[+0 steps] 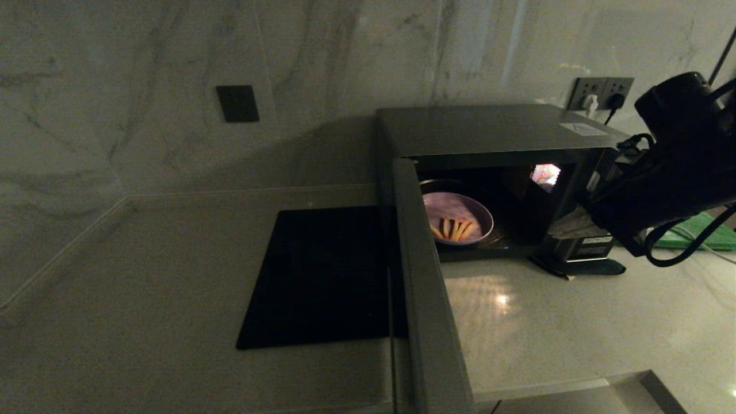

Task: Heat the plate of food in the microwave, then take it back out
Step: Take the plate out of the microwave

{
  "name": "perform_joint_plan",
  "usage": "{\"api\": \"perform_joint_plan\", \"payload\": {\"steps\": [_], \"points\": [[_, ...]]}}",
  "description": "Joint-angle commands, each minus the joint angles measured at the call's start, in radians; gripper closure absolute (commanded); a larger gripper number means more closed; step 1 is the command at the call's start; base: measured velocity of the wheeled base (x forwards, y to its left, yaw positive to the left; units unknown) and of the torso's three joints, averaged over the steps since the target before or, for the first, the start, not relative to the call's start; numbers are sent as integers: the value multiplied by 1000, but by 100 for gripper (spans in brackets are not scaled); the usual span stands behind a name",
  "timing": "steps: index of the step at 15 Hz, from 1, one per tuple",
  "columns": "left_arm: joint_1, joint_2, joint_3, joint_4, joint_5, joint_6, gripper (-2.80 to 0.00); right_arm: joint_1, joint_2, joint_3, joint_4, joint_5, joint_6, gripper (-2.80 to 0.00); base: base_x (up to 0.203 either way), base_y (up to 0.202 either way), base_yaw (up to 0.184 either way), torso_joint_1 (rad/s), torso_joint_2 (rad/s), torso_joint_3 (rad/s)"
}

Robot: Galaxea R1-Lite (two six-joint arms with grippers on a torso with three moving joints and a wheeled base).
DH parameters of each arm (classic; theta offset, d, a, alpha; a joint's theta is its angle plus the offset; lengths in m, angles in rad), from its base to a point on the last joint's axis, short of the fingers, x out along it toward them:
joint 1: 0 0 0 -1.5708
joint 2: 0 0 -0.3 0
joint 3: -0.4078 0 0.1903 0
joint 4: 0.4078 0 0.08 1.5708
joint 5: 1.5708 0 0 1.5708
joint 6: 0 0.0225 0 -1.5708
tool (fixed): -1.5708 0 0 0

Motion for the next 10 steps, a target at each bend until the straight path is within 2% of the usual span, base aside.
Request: {"api": "perform_joint_plan", "payload": {"steps": [1, 2, 3, 10], "points": [[0, 0, 0, 0, 0, -1, 0, 10, -46, 163, -229, -43, 3, 0, 0, 0, 0, 0, 0, 0], [0, 0, 0, 0, 0, -1, 0, 21, -42, 184, -261, -60, 2, 0, 0, 0, 0, 0, 0, 0], [0, 0, 0, 0, 0, -1, 0, 23, -31, 187, -278, -62, 8, -280, 0, 0, 0, 0, 0, 0], [0, 0, 0, 0, 0, -1, 0, 48, 69, 163, -282, -63, 28, -280, 0, 0, 0, 0, 0, 0]]}}
